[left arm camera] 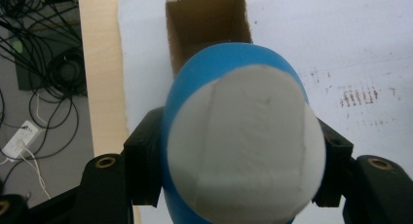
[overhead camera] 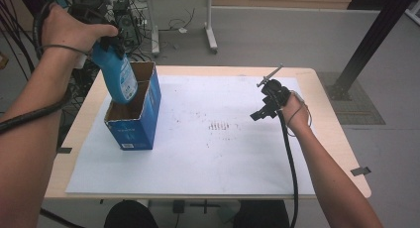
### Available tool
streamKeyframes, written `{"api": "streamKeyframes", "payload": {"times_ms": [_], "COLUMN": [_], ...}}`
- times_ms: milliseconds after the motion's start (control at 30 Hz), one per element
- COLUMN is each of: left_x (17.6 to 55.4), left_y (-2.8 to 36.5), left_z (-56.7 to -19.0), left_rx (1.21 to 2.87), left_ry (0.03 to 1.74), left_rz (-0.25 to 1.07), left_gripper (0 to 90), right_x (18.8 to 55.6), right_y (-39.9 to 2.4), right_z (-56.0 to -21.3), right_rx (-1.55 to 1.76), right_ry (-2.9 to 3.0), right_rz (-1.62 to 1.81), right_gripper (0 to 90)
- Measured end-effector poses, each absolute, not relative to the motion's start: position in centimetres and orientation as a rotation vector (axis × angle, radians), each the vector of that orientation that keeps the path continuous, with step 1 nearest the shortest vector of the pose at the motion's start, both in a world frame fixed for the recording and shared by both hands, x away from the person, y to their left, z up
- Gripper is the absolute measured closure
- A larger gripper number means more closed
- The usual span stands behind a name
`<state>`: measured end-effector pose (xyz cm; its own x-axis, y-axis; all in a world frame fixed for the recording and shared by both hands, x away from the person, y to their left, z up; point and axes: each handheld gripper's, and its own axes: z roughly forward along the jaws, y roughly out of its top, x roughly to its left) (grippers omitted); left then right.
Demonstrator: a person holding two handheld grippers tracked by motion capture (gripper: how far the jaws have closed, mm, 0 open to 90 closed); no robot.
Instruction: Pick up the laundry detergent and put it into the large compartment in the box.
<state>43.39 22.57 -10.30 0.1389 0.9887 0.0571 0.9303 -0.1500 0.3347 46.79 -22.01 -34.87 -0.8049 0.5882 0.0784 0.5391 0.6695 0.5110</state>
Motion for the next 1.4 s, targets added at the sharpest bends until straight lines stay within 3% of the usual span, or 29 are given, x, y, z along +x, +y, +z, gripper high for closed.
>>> {"api": "streamKeyframes", "payload": {"times_ms": [1400], "left_x": [44.3], "left_y": [23.2], "left_z": [-20.3], "left_rx": [2.241], "left_ry": [1.988], "left_rz": [0.274], "left_gripper": [37.4], "right_x": [46.8], "right_y": [-22.0], "right_z": [-35.1], "right_rx": [0.955], "right_ry": [2.787], "right_rz": [0.819], "right_gripper": [4.2]}}
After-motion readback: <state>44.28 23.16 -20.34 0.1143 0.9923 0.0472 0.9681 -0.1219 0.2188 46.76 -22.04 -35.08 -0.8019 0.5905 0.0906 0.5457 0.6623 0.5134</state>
